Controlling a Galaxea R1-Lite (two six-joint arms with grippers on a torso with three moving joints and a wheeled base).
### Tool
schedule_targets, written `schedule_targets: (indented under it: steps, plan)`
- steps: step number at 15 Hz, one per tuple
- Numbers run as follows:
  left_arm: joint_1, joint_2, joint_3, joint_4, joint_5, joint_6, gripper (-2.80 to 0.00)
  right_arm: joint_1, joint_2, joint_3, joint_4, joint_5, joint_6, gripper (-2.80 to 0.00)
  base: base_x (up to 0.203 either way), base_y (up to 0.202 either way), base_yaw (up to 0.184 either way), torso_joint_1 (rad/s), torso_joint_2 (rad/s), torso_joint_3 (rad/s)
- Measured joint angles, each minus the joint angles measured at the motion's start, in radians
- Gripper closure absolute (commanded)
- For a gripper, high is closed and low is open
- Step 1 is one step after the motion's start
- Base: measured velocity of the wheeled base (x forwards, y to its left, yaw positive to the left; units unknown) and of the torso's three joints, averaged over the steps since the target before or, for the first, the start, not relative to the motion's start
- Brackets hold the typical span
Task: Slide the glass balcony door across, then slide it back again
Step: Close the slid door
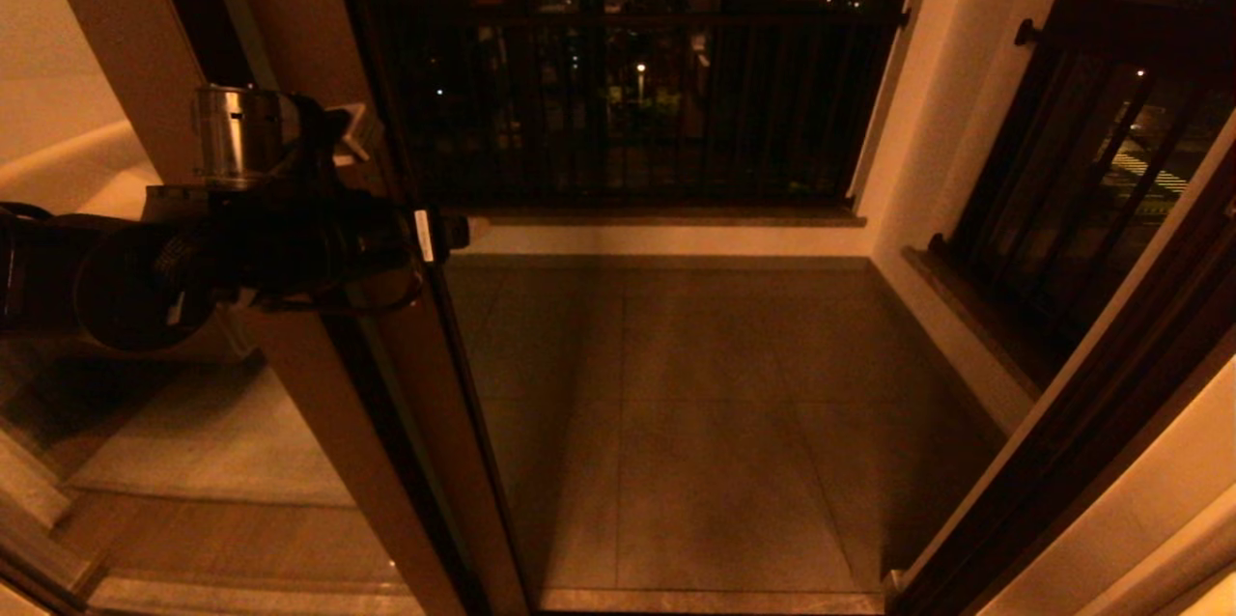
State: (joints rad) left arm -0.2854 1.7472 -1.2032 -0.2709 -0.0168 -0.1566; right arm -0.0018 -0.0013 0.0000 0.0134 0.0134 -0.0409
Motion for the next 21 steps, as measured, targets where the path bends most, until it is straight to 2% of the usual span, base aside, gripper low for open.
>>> schedule_targets:
  steps: [9,21]
  plan:
    - [-0.051,-0.001,-0.007,0.003,0.008,0.02,-2.8,0.0,0.0,0.0,0.0,0.0,0.0,0.0,0.0,0.0,0.0,0.0,0.0,0.0]
    - [-0.085,-0.001,-0.008,-0.004,0.002,0.031,-2.8,0.0,0.0,0.0,0.0,0.0,0.0,0.0,0.0,0.0,0.0,0.0,0.0,0.0]
